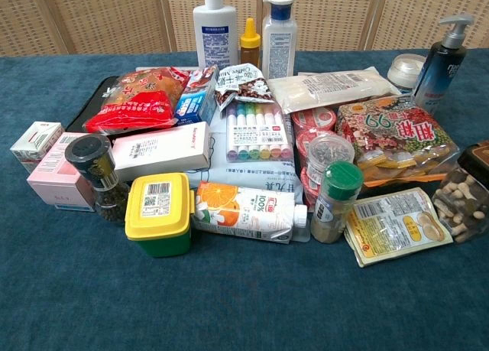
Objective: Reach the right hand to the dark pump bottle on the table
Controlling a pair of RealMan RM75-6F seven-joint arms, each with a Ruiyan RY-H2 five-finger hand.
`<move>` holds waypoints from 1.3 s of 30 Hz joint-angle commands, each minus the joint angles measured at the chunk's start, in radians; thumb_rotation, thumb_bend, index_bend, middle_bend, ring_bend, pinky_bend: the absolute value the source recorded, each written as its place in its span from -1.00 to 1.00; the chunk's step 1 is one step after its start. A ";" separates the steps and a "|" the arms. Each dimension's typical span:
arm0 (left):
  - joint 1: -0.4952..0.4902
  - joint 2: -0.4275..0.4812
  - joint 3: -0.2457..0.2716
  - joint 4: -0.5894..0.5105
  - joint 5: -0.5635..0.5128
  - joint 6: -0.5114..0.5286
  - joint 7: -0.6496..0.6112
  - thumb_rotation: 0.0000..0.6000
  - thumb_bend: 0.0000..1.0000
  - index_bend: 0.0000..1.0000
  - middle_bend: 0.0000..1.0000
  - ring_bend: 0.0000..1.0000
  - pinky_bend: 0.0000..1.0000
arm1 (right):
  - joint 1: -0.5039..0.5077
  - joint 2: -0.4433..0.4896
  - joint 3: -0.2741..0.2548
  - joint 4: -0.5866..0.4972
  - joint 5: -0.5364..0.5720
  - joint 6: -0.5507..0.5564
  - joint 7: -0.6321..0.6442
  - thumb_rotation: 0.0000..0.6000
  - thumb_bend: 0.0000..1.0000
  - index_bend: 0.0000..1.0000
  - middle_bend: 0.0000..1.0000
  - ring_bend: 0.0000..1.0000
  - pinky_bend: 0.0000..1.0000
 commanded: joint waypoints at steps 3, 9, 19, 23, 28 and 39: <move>-0.003 -0.008 0.003 0.007 0.006 -0.004 -0.003 0.89 -0.63 -0.51 -0.63 -0.72 -1.00 | 0.000 0.005 0.001 -0.007 0.004 -0.005 0.005 -0.04 -0.32 -1.00 -0.75 -0.99 -1.00; 0.003 -0.005 0.001 0.016 0.011 0.017 -0.019 0.89 -0.63 -0.52 -0.63 -0.72 -1.00 | 0.000 -0.002 0.005 0.005 0.008 -0.012 0.049 -0.04 -0.32 -1.00 -0.75 -0.99 -1.00; 0.007 -0.003 0.001 0.020 0.015 0.028 -0.032 0.89 -0.63 -0.53 -0.62 -0.72 -1.00 | 0.073 -0.043 0.054 0.089 0.032 -0.137 0.299 0.05 -0.34 -1.00 -0.79 -1.00 -1.00; 0.017 -0.006 0.005 0.028 0.011 0.037 -0.038 0.90 -0.64 -0.53 -0.62 -0.72 -1.00 | 0.120 -0.069 0.071 0.144 0.035 -0.207 0.398 0.11 -0.35 -1.00 -0.92 -1.00 -1.00; 0.029 -0.004 0.007 0.029 0.006 0.050 -0.041 0.90 -0.63 -0.54 -0.62 -0.72 -1.00 | 0.174 -0.107 0.078 0.223 0.032 -0.283 0.470 0.15 -0.46 -1.00 -1.00 -1.00 -1.00; 0.045 0.016 0.009 0.005 0.018 0.077 -0.029 0.89 -0.64 -0.54 -0.61 -0.72 -1.00 | 0.251 -0.179 0.079 0.372 0.020 -0.379 0.612 0.17 -0.47 -1.00 -1.00 -1.00 -1.00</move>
